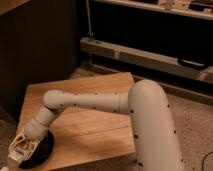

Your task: Place the bottle in the ceramic bowl

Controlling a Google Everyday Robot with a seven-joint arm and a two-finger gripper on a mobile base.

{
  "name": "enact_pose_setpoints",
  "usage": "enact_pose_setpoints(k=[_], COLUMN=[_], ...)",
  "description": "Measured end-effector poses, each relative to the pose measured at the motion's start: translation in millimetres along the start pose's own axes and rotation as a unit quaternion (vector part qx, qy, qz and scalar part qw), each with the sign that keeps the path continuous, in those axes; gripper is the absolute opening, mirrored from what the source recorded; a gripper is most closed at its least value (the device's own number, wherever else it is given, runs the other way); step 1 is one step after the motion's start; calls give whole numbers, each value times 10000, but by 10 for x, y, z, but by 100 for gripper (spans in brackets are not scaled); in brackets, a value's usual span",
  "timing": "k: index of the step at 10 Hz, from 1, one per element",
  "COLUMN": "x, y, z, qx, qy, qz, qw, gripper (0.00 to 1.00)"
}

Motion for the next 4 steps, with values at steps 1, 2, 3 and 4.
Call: enact_pose_setpoints(k=[1,2,3,4], x=[57,86,98,109], y=[23,26,17,15], z=[58,51,40,18], qx=[-21,-28,-14,3], qy=[-7,77,211,394], qz=[32,116,203,312], qw=[10000,9999,9996,9987], gripper=[80,80,80,80])
